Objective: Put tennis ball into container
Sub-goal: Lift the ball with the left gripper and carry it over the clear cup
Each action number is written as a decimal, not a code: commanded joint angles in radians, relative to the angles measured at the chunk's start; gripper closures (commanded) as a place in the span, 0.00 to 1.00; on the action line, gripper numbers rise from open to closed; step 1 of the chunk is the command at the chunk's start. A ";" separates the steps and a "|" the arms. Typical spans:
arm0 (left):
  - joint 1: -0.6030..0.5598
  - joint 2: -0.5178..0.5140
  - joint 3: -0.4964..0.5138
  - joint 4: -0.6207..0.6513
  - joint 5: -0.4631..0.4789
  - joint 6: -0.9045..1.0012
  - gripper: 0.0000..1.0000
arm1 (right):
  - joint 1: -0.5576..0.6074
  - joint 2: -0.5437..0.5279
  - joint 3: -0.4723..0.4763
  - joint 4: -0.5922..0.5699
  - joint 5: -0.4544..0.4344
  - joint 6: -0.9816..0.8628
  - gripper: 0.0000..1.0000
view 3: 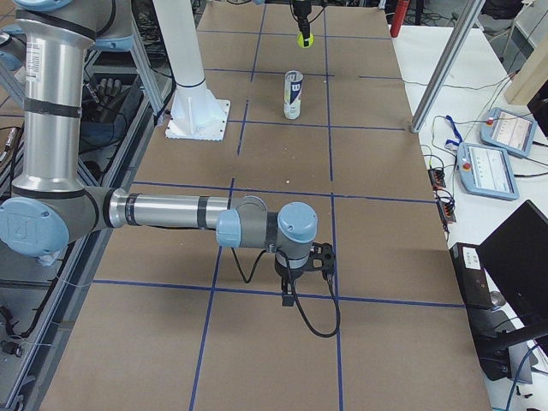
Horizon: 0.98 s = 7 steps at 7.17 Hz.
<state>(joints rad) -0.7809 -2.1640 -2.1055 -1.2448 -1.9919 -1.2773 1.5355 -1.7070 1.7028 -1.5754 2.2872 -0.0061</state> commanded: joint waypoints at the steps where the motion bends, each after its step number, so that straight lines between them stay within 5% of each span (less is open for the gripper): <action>1: 0.061 -0.158 0.109 0.021 -0.001 -0.147 1.00 | 0.000 0.000 0.000 0.000 0.000 0.000 0.00; 4: 0.146 -0.229 0.197 0.022 0.009 -0.212 1.00 | 0.000 0.000 0.000 0.000 0.000 0.000 0.00; 7: 0.154 -0.240 0.214 0.021 0.005 -0.212 0.88 | 0.000 0.001 0.000 0.000 0.000 0.000 0.00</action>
<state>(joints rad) -0.6299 -2.3954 -1.8972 -1.2226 -1.9849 -1.4885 1.5355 -1.7070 1.7027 -1.5754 2.2872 -0.0061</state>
